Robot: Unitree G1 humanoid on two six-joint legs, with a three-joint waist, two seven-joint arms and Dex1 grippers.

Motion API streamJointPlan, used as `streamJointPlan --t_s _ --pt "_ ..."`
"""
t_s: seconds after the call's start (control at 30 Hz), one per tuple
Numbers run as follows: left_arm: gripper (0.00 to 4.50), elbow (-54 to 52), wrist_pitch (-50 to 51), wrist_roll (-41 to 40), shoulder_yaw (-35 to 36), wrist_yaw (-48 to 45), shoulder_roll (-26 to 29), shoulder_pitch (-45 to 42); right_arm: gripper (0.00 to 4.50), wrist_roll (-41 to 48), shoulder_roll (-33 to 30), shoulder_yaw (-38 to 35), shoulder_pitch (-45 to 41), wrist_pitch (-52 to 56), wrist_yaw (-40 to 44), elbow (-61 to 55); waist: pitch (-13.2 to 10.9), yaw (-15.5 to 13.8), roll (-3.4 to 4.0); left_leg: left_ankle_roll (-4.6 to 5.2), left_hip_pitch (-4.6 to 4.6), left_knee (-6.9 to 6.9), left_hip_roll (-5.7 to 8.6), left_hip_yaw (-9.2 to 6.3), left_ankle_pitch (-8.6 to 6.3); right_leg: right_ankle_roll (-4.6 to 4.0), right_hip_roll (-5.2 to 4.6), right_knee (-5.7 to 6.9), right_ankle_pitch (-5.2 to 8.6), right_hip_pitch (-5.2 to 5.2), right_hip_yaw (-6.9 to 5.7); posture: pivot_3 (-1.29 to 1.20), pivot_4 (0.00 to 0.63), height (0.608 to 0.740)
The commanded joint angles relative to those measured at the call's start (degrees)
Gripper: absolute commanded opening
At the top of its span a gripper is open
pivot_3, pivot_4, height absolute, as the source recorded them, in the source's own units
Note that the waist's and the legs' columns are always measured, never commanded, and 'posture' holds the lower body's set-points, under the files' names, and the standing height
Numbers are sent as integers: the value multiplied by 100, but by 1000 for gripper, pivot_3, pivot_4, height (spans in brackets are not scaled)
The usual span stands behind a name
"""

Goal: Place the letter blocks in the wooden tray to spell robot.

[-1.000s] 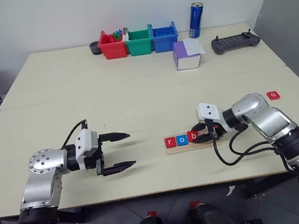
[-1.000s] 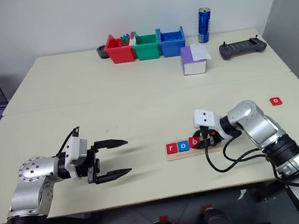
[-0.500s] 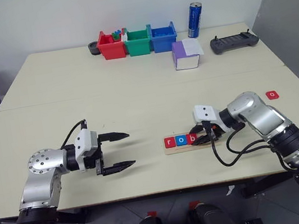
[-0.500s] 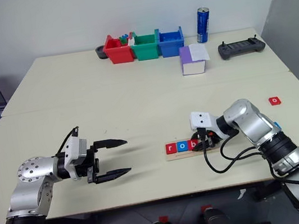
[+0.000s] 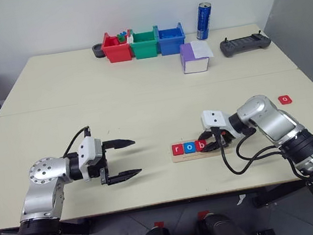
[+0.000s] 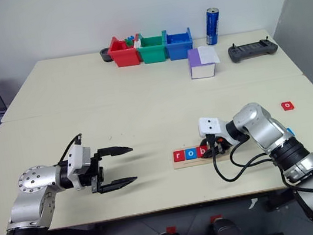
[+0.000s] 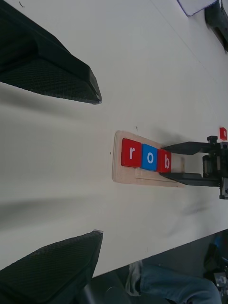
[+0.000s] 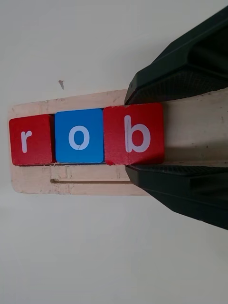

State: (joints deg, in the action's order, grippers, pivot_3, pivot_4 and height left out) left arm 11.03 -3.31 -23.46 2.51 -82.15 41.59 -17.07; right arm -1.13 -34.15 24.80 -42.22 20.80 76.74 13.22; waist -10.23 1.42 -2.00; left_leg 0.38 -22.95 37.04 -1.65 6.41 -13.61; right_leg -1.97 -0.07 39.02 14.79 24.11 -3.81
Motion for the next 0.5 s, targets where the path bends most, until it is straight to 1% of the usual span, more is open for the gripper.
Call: streamJointPlan --t_s 0.03,0.43,0.47,0.5 --pt "4500 -33 -104 -46 133 -29 82 -17 1457 -23 10 52 -116 37 109 -162 0 0 0 0 0 0 0 0 0 0 0 0 0 0 0 0 150 740" --pt "4500 15 -142 -37 115 -23 64 -10 1457 -147 -10 89 -232 84 127 -73 0 3 0 0 0 0 0 0 0 0 0 0 0 0 0 0 150 740" --pt "4500 22 -144 -39 114 -27 64 -15 2174 -138 -6 86 -236 103 129 -75 0 4 0 0 0 0 0 0 0 0 0 0 0 0 0 0 150 740" --pt "4500 27 -140 -40 109 -29 62 -24 2479 -120 -16 84 -234 116 159 -87 0 4 0 0 0 0 0 0 0 0 0 0 0 0 0 0 150 740"
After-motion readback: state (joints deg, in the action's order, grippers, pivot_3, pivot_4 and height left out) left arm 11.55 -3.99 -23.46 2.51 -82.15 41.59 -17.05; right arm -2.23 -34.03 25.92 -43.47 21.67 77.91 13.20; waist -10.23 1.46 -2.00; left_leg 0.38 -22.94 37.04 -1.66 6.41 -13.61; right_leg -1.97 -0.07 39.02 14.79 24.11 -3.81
